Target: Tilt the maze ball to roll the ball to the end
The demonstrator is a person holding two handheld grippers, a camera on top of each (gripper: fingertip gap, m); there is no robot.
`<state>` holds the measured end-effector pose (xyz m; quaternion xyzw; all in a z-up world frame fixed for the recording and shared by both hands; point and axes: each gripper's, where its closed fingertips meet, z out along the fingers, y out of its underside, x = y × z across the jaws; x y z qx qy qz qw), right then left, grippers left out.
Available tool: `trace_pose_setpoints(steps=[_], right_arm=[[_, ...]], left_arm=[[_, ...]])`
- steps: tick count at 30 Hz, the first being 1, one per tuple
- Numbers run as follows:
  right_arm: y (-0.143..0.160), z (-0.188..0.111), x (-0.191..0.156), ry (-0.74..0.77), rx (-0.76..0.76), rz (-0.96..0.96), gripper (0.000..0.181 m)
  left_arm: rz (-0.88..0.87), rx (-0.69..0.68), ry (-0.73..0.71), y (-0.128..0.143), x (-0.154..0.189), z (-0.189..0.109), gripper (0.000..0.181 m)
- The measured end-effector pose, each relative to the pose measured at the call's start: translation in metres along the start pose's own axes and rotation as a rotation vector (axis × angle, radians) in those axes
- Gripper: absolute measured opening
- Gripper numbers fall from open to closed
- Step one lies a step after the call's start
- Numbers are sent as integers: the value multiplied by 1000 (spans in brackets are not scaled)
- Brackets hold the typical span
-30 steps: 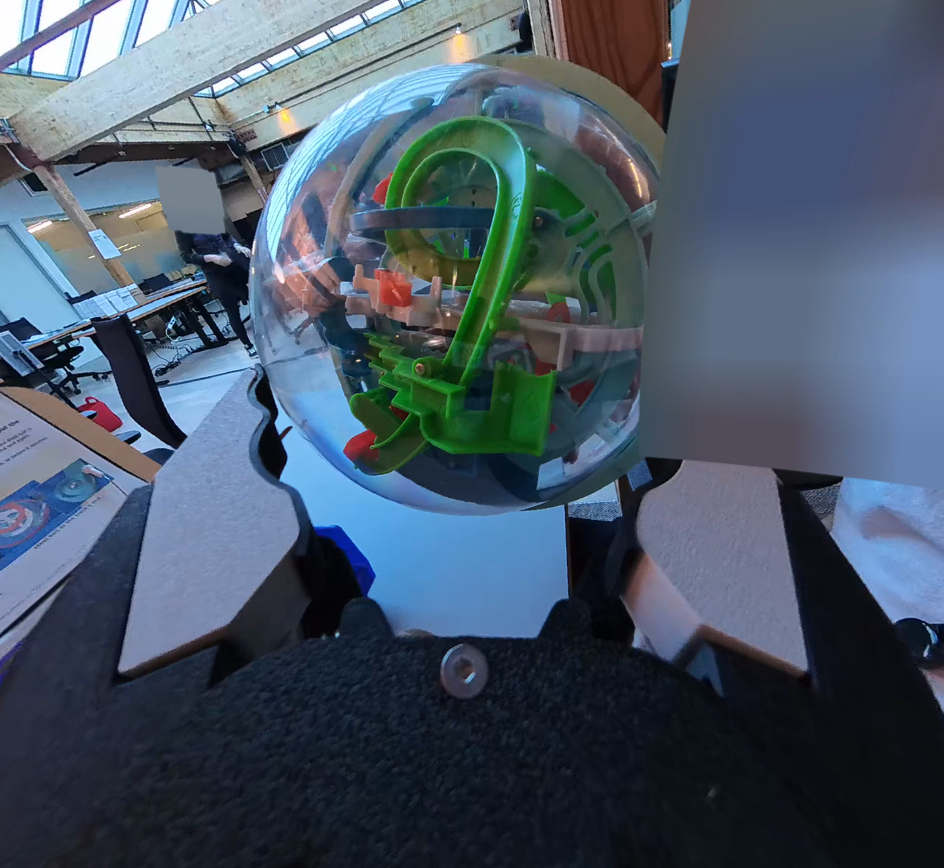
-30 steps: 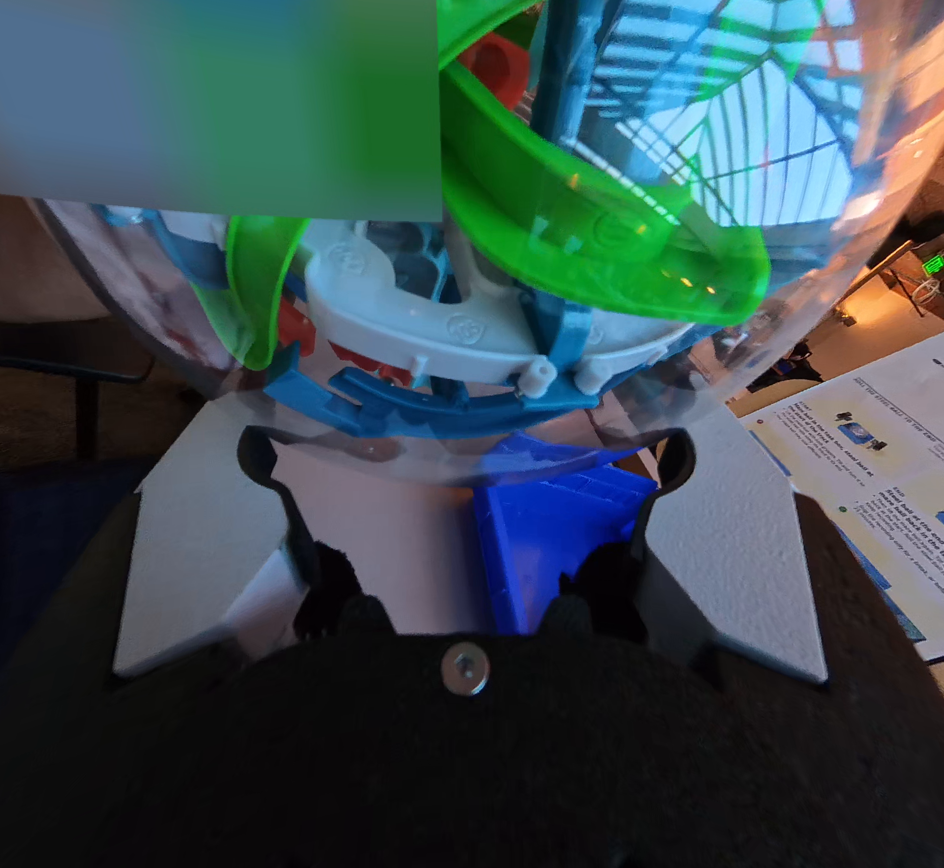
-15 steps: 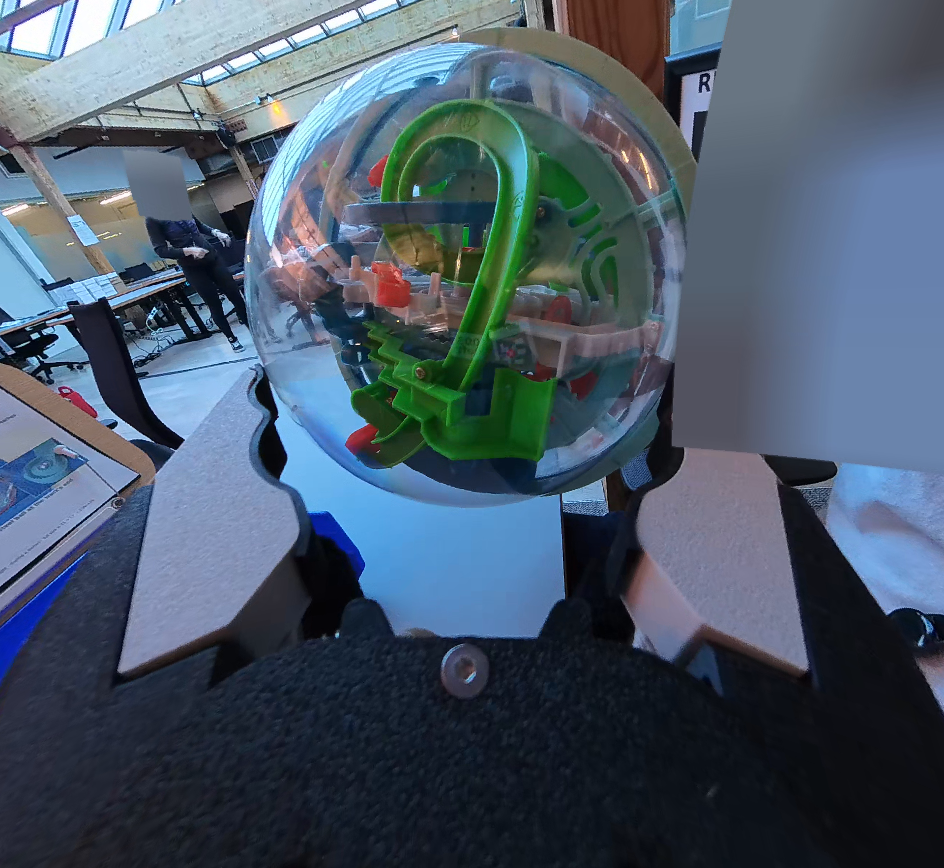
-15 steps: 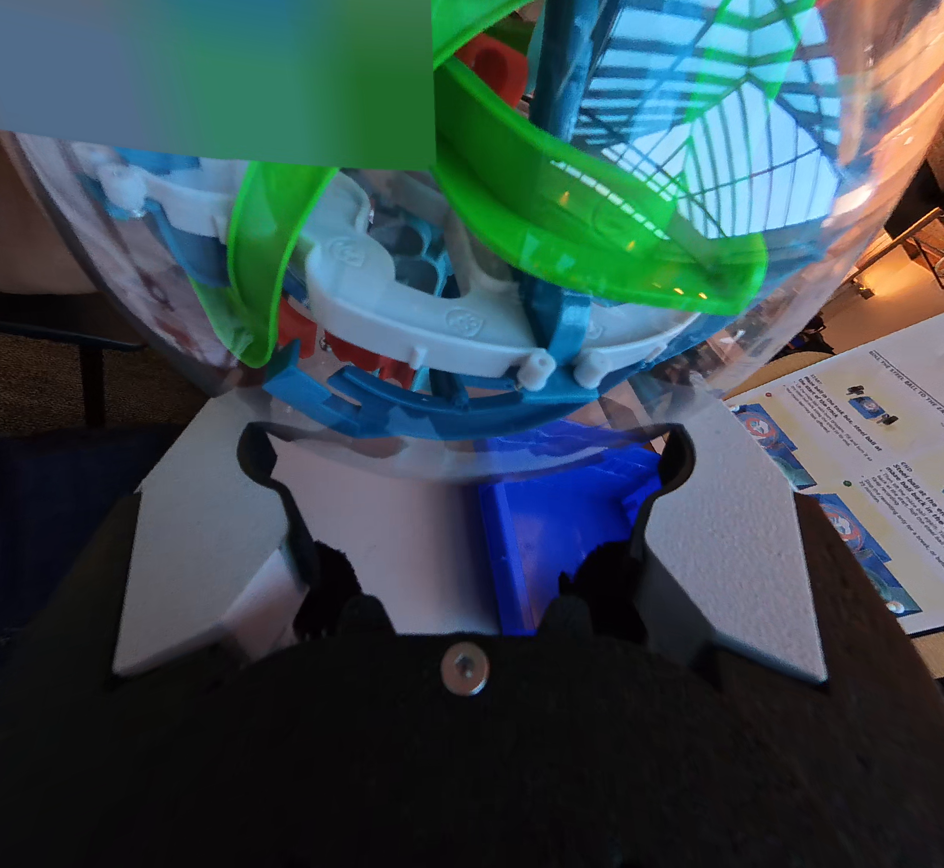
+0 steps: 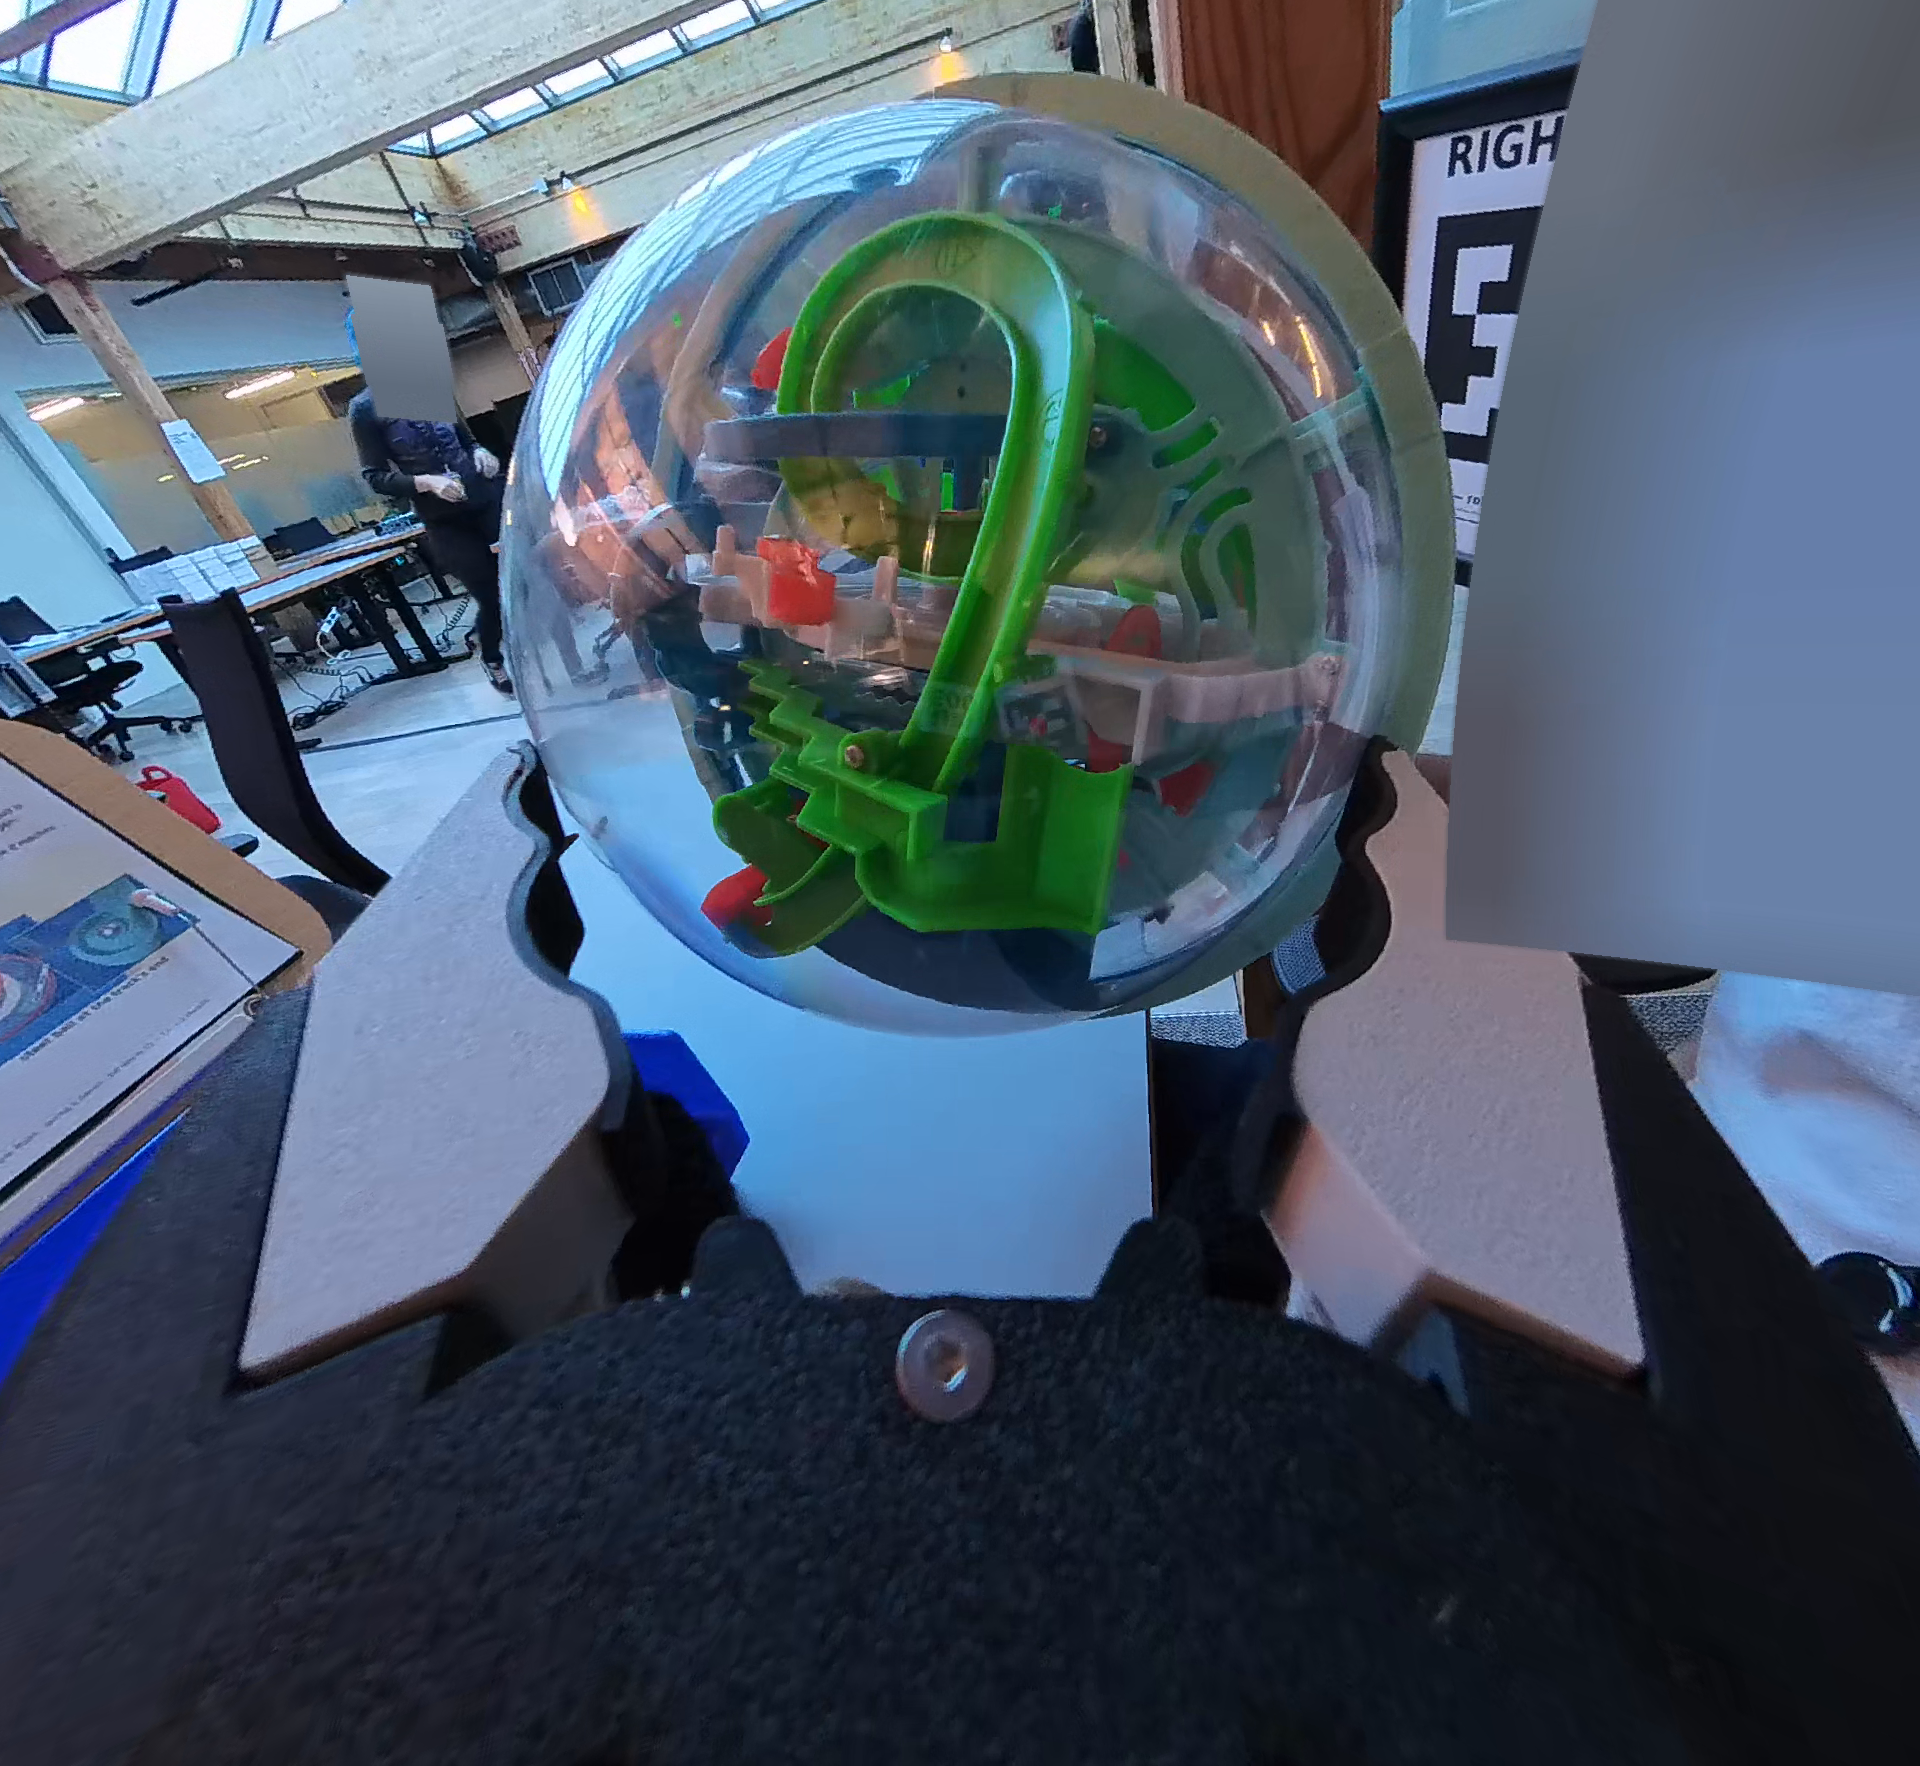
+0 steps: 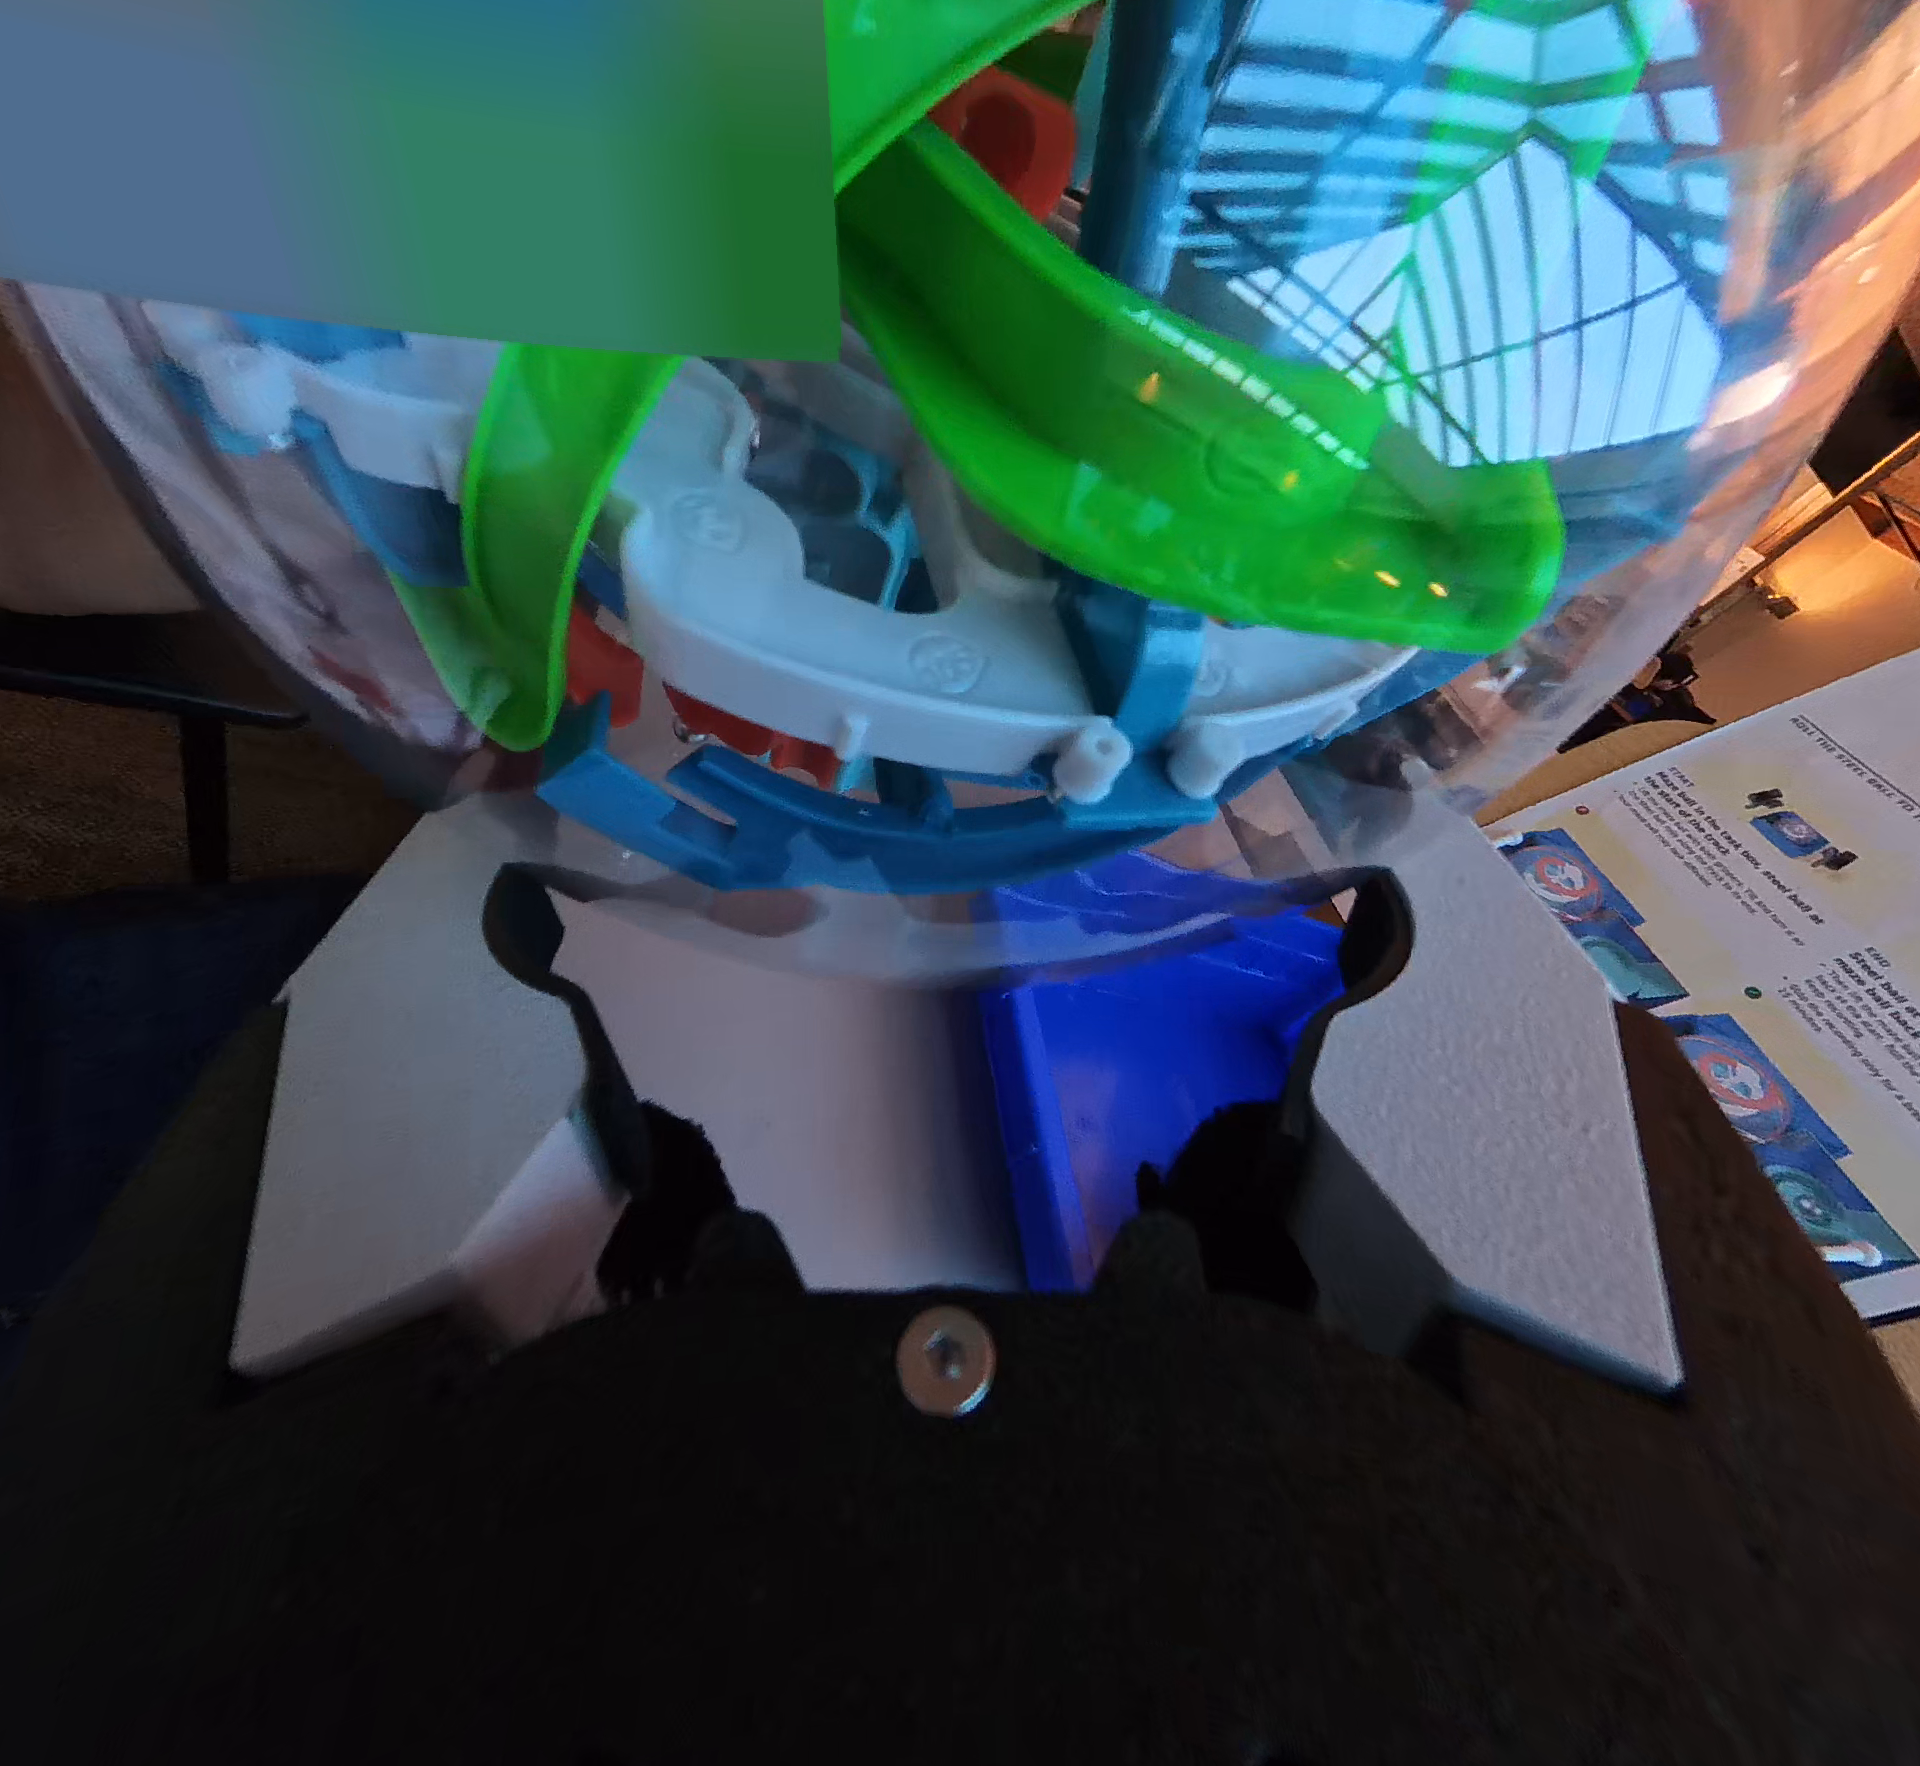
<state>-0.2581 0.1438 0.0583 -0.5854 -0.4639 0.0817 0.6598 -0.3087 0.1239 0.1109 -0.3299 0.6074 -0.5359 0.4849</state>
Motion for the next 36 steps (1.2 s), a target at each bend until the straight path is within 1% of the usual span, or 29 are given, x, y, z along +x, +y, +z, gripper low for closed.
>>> trace_pose_setpoints(steps=[15, 20, 23, 26, 31, 36], right_arm=[[-2, -4, 0, 1, -15, -12, 151], [-7, -7, -1, -11, 13, -2, 152], [-18, -10, -2, -27, 72, 36, 151], [-29, -14, -3, -50, 142, 94, 150], [-40, -19, -6, -121, 215, 201, 148], [-43, -23, -12, -207, 251, 322, 147]], left_arm=[[-14, -1, 18, 4, 0, -1, 144], [-52, 11, 34, 7, 0, -2, 144], [-122, 56, 59, 8, -1, -4, 143], [-221, 159, 71, 8, 0, -5, 143], [-407, 283, 82, 25, 8, -4, 143], [-566, 358, 94, 44, 22, 0, 143]])
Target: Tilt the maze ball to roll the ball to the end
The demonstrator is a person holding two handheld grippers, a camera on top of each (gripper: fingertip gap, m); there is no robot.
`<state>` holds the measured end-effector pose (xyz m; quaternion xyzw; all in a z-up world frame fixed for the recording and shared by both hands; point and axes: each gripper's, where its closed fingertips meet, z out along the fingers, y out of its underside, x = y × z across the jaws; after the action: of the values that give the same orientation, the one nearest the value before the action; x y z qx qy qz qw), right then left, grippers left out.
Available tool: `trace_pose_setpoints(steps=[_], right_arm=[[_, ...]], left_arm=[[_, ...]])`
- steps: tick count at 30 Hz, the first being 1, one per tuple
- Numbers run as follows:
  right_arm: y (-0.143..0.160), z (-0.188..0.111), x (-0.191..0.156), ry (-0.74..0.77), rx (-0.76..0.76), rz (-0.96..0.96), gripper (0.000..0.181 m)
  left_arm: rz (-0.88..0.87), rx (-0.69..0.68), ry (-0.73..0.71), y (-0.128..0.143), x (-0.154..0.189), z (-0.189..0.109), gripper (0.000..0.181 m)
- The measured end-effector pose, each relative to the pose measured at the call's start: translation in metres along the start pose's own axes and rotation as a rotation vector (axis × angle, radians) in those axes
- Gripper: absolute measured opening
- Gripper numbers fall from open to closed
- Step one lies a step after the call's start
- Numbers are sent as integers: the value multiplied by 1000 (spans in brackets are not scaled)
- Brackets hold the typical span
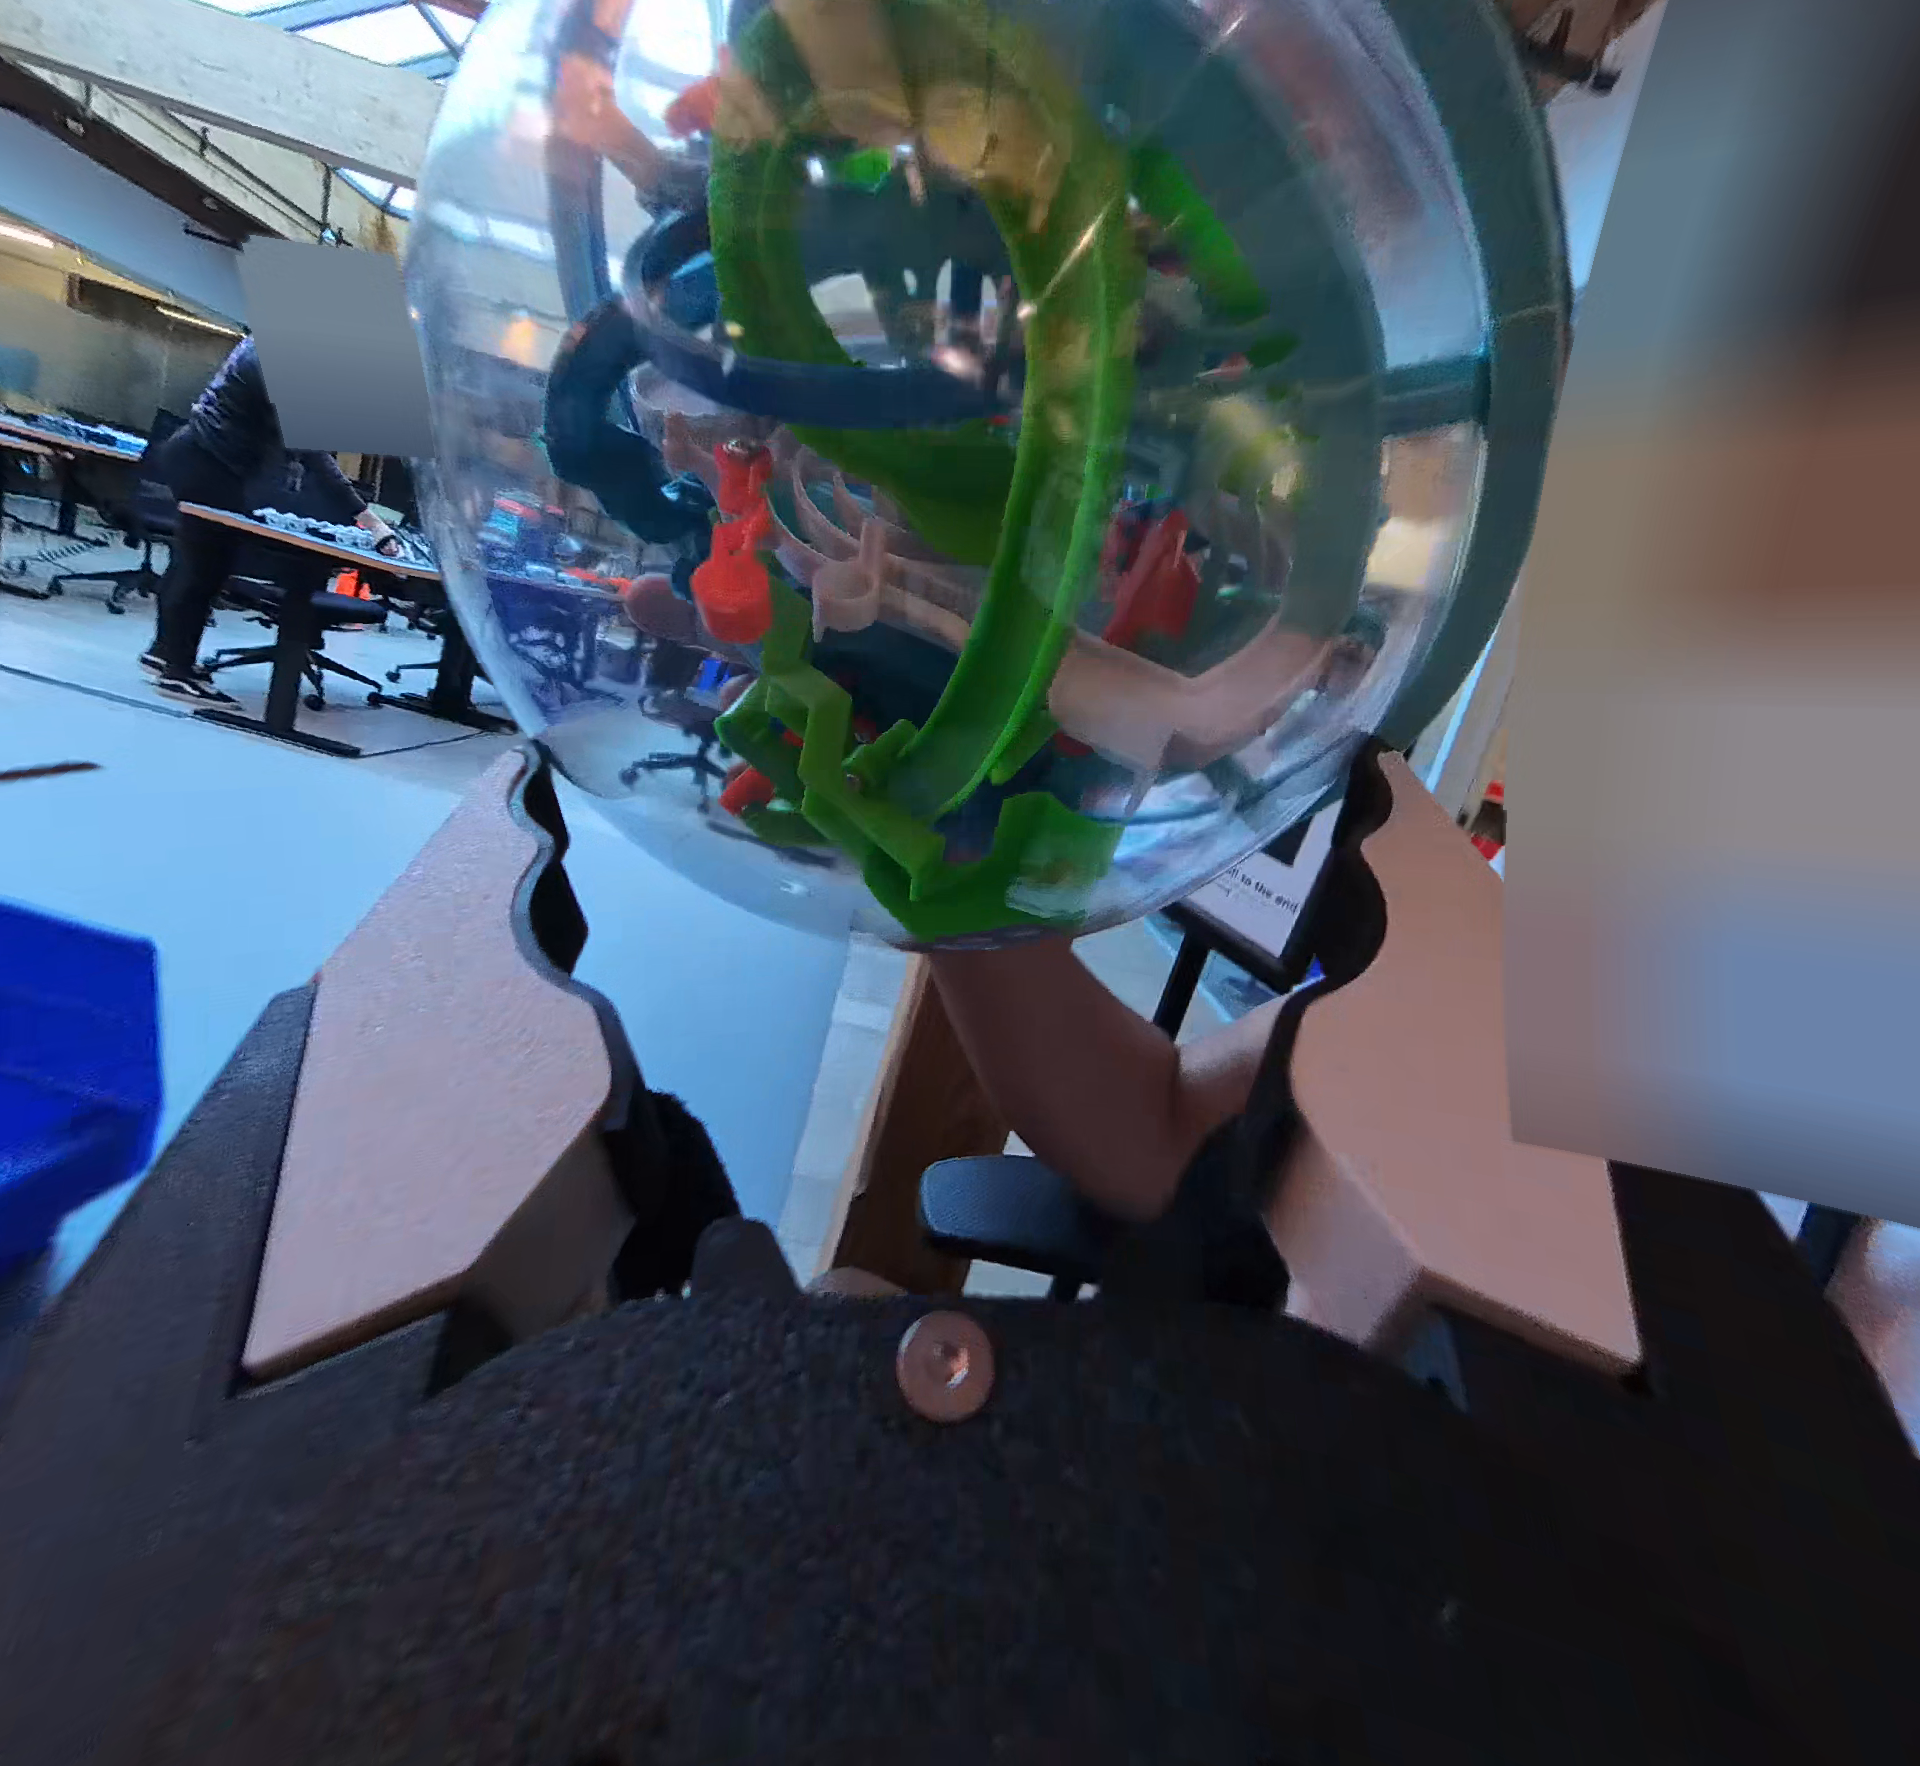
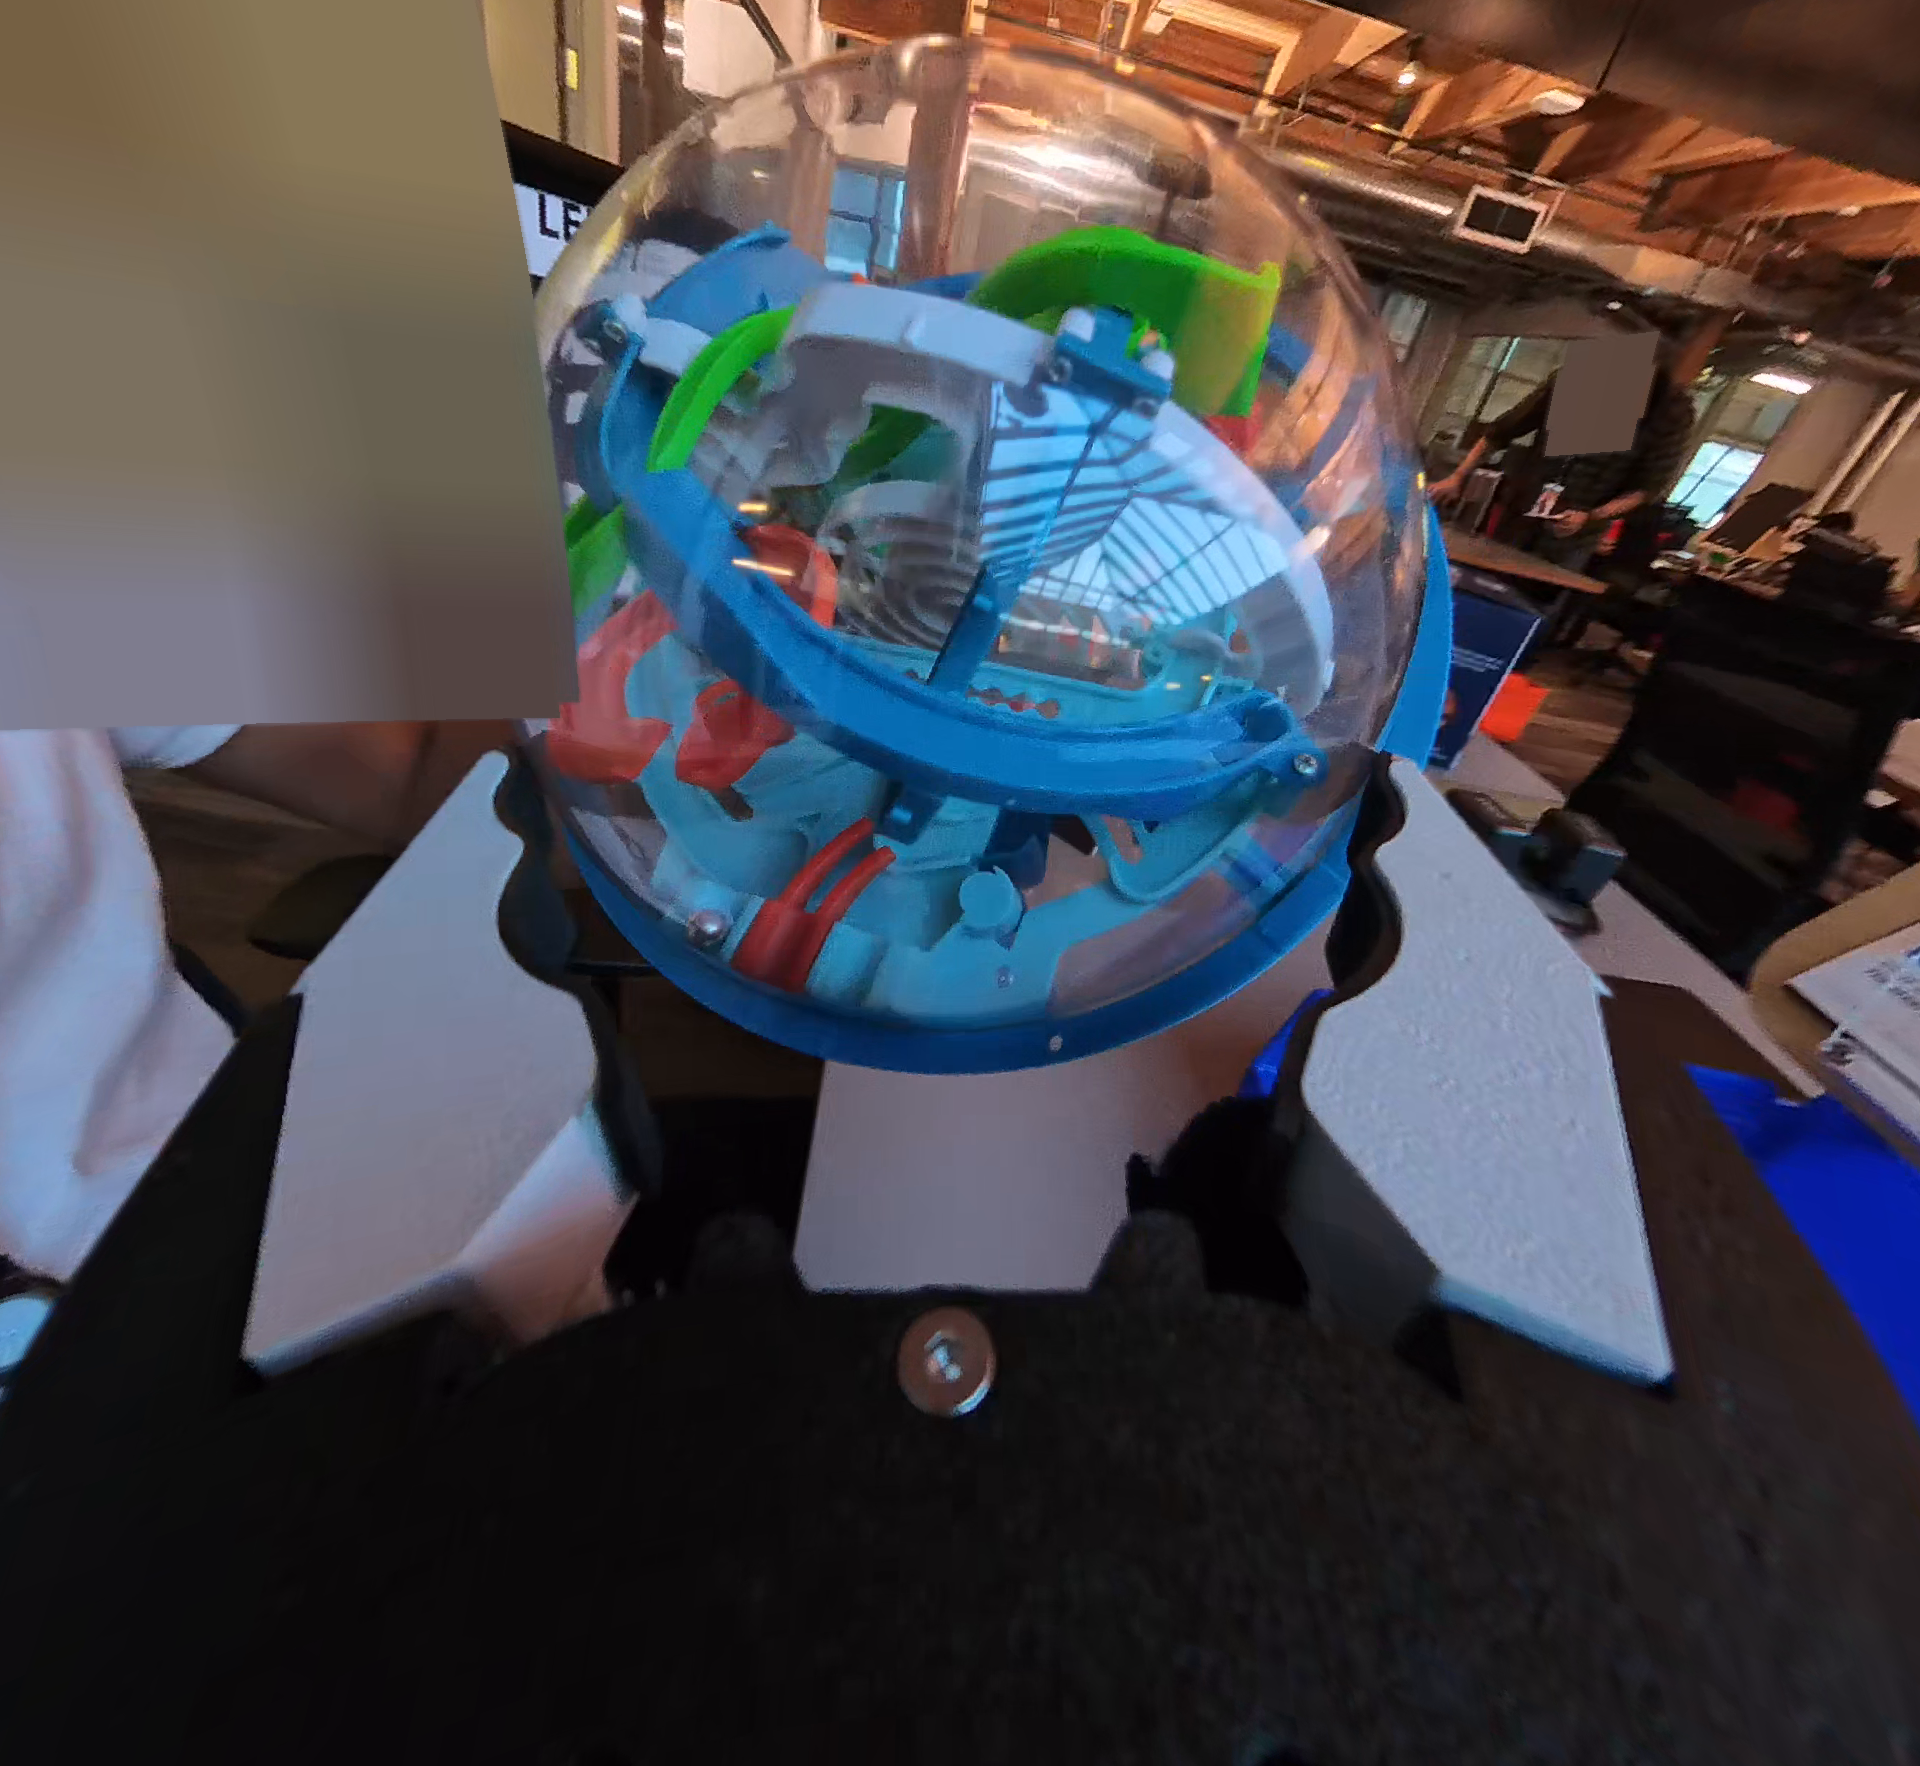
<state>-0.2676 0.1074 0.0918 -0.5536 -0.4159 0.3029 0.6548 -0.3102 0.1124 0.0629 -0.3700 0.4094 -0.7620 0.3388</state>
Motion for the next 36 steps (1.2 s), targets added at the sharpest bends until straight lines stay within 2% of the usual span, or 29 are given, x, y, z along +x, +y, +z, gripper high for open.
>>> trace_pose_setpoints(steps=[6, 9, 12, 16, 20, 25, 28, 36], right_arm=[[24, 4, 2, -22, -24, 82, 147], [42, 8, 6, -34, 30, 152, 150], [69, 11, 8, -52, 83, 227, 154], [100, 19, 9, -53, 43, 293, 154], [102, 28, 12, -40, 52, 276, 154], [104, 32, 8, -55, 49, 297, 153], [117, 37, 4, -61, 23, 317, 152], [120, 46, 6, -52, 53, 348, 152]], left_arm=[[-66, 37, -38, 17, -10, -12, 142], [-69, -6, -92, 31, -21, -22, 143], [-9, -106, -192, 51, -36, -34, 143], [206, -323, -392, 82, -60, -50, 143], [500, -533, -599, 101, -89, -66, 141], [753, -526, -752, 80, -99, -73, 133], [871, -547, -834, 67, -105, -78, 140], [1106, -589, -979, 52, -113, -96, 157]])
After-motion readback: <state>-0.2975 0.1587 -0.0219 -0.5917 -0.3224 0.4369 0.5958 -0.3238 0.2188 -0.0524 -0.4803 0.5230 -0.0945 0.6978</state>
